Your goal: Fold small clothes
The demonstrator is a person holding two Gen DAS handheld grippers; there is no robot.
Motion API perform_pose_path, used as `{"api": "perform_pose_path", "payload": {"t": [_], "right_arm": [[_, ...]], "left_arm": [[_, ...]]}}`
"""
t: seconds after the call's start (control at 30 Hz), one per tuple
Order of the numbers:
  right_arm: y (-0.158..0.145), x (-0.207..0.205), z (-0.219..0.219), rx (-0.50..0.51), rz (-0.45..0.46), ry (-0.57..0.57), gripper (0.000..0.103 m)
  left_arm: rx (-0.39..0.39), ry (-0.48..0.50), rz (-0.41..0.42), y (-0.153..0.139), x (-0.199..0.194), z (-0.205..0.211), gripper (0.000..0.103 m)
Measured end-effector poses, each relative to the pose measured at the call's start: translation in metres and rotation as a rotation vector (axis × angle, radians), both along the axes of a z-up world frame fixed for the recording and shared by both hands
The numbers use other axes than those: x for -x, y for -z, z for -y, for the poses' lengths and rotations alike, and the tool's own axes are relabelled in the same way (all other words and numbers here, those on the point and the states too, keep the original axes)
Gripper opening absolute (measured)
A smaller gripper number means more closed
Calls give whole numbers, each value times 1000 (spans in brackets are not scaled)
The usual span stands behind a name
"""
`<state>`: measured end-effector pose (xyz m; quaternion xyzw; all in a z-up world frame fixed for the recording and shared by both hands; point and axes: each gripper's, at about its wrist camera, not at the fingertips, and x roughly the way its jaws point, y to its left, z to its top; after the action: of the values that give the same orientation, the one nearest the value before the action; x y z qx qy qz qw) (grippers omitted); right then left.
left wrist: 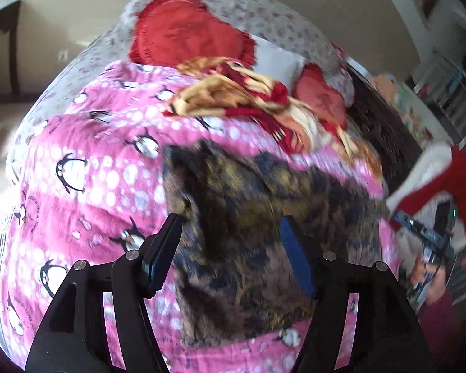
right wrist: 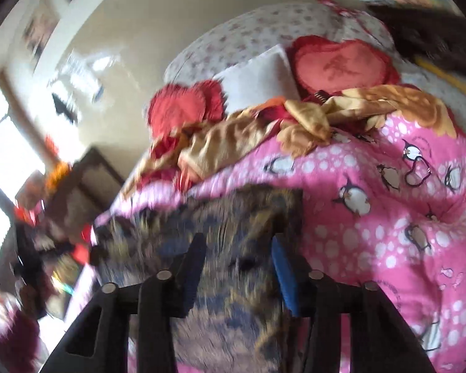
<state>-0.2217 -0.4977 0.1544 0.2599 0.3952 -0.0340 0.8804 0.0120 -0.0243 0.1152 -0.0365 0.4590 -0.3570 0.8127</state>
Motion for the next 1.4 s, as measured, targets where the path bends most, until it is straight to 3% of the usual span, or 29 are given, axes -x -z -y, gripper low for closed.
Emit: {"api": "perform_pose_path", "payload": {"t": [0.17,0.3,0.4,0.53,0.67,0.83,0.9,1.07,1.17,1.27,1.4], "right_arm": [[49,-12,-45,109,-152,-147,37],[66,-49,-55,170,-160,-158,37],[53,-80,-38,132,-68,-86,37],[39,-116,-14,99,-4,-9,37],[20,-115,-4,73,54,45,37],[16,-84,-22,115,30,-25,39],[27,-80,-33,123,-4,-86,39],[51,-109,-61,186,-45,-187,39],[62,-146,-65,231,-55,-148,39],[79,-175,-59,262,-125,-87,39],[65,-163,-54,234,-93,-54,39]], "left_arm": [[-239,139,9,54,30,50,66],[-291,144,-38,78,8,82,66],[-216,103,-38,59,-23,89,66],[-53,-43,-8,14,-72,78,65],[49,-113,3,-15,-85,58,65],[-15,-54,83,-11,-51,49,66],[-58,-20,60,5,-43,48,66],[-8,-10,-3,28,-35,47,66],[3,-12,-22,31,-37,50,65],[14,0,-21,26,-36,55,65],[-62,-31,16,25,-47,64,66]]}}
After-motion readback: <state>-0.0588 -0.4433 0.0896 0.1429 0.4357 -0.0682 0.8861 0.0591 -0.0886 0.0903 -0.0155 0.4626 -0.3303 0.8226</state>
